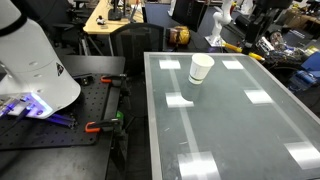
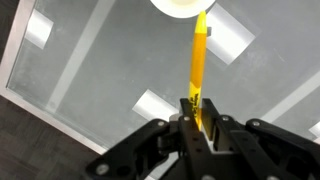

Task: Put the pen in the mug

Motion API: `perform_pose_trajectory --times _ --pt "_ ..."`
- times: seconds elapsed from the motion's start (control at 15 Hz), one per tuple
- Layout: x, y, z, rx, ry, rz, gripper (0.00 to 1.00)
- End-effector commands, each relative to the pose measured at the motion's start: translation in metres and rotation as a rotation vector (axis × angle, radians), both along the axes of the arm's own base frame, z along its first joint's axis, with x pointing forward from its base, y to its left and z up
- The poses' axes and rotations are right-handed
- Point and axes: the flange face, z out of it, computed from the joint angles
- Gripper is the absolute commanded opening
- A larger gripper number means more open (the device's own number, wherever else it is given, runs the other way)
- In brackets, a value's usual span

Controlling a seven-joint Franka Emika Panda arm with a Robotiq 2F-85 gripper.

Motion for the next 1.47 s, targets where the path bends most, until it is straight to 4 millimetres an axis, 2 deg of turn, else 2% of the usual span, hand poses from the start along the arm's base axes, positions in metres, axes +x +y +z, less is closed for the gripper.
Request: perform_pose_trajectory --times 0.0,0.2,0.33,0.6,0.8,0.87,0.93,1.4 --pt "-0.013 0.019 0.020 -0.032 0.063 0.103 0.04" --pt "-0.018 0.042 0.020 -0.060 0.094 0.166 0.04" --pt "-0.020 0.063 0.013 -0.054 0.103 0.200 0.04" --pt "-0.025 0.112 -0.009 -0.019 0.102 0.260 0.04" --pt "-0.028 0.138 -0.024 0.011 0.090 0.290 0.04" --pt "-0.029 0.129 -0.019 -0.012 0.105 0.285 0.04" --pt "-0.031 0.134 -0.024 -0.012 0.110 0.293 0.16" --pt "-0.029 0.129 -0.026 -0.014 0.113 0.285 0.16"
